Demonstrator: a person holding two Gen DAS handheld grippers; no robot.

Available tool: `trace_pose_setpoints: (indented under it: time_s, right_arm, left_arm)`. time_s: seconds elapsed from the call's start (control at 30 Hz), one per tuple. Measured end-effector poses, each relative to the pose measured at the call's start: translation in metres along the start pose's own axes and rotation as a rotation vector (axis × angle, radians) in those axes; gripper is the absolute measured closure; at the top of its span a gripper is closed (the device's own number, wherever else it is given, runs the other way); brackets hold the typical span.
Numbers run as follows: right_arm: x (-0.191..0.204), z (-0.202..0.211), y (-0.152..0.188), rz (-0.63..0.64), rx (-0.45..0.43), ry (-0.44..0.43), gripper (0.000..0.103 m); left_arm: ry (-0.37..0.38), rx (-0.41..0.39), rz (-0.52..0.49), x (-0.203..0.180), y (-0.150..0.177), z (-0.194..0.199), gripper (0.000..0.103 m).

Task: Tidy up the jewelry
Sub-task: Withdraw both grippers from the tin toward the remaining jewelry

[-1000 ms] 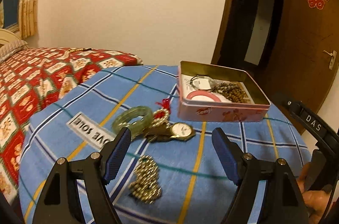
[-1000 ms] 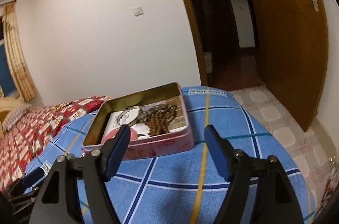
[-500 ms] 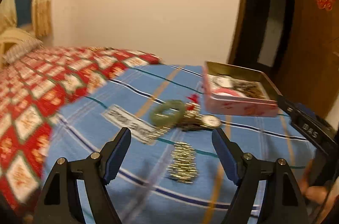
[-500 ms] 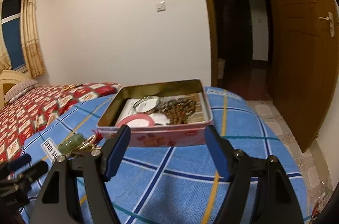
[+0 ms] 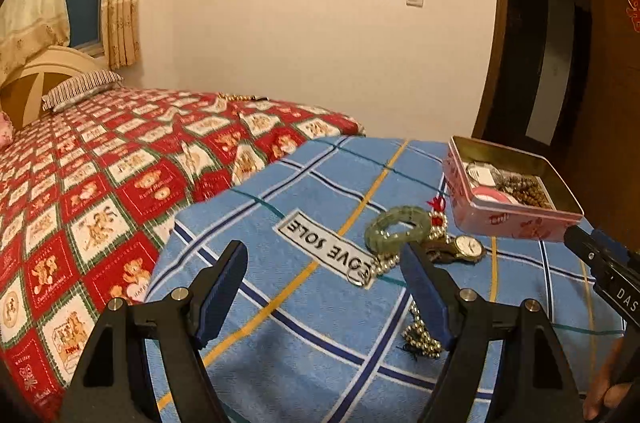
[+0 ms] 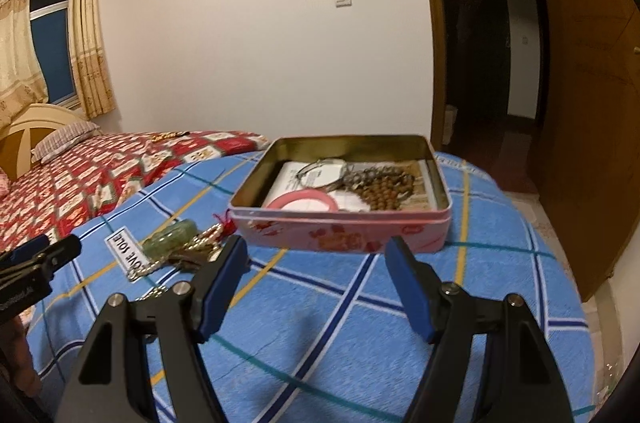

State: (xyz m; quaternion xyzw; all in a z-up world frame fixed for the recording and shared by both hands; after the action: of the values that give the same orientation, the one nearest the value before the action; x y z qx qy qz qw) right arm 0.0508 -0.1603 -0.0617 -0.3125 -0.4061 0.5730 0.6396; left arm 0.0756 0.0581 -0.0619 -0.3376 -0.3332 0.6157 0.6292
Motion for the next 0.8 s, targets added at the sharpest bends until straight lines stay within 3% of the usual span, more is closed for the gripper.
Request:
trace_pose_setpoints:
  time_s: [0.4,0.53,0.8]
  right_arm:
    - [0.019,-0.010,0.014,-0.021,0.112,-0.101,0.056]
    - [0.032,-0.022,0.015,-0.007,0.166,-0.174,0.056]
    - [0.045,-0.060,0.013,0.030,0.283,-0.231,0.051]
  left_arm:
    - [0.027,0.126,0.102,0.019,0.018,-0.011,0.024]
    - [0.063,0.123,0.087,0.015,0.020,-0.007,0.024]
    - [0.094,0.181,0.069,0.011,0.027,-0.012,0.024]
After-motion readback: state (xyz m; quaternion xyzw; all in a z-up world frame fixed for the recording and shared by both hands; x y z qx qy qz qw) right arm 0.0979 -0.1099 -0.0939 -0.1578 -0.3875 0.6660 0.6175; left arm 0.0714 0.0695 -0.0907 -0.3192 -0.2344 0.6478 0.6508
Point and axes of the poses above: each gripper's, at about its wrist camera, not at the fingertips, and z roughly against the way its jaws point, x to its left, y to its underside, the point moved 4 cm from there along -z, roughly the way its jaws point, and after that the axes turned 7 degrees about -y, right-handed, at the moved point
